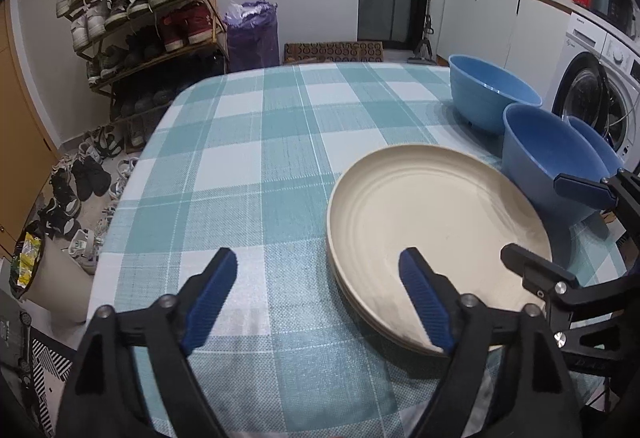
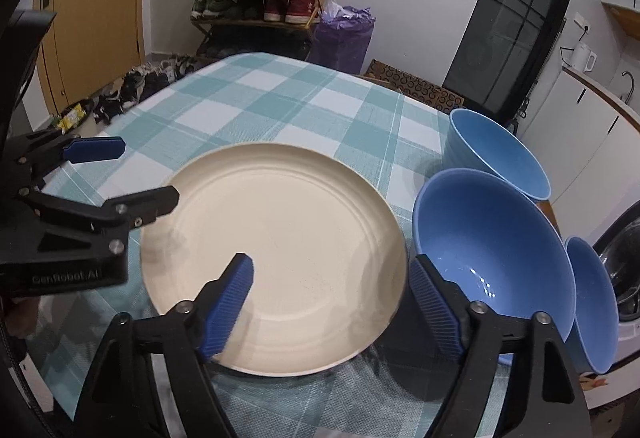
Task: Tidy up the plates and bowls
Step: 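Lower the large plate onto the stacked plates and open both grippers, then withdraw both grippers and move toward the largest blue bowl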
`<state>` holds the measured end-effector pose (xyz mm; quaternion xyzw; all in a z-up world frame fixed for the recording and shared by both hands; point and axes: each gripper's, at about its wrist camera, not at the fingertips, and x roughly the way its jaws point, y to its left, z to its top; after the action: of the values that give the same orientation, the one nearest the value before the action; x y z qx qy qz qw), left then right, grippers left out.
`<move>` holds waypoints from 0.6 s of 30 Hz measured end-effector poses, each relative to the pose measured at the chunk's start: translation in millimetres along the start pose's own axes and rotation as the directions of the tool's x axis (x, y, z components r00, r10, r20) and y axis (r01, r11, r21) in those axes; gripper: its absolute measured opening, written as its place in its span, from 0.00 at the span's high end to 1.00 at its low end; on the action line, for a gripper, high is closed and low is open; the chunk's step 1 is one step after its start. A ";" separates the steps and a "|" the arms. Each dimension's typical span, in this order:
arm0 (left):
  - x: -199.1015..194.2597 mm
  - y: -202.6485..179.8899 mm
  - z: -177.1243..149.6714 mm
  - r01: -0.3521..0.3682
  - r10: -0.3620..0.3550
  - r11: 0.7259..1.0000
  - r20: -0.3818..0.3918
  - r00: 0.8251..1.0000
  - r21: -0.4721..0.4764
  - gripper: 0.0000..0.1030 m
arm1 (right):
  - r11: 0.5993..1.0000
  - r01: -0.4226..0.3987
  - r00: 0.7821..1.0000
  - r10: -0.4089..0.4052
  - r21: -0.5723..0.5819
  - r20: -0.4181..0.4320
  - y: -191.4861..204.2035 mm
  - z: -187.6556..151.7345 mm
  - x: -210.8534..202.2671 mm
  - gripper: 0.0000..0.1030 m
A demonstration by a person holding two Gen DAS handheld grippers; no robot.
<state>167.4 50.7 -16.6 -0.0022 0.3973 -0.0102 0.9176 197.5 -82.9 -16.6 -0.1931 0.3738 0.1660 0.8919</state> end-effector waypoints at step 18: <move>-33.8 1.6 13.8 0.028 -0.025 0.999 0.061 0.998 -0.041 0.00 | 0.998 -0.023 0.993 0.016 0.059 0.120 -24.3 15.6 -41.8 0.01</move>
<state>154.3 53.0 17.5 -0.0270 0.3694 -0.0141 0.9288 189.8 -103.1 29.3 -0.1521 0.3266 0.1748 0.9163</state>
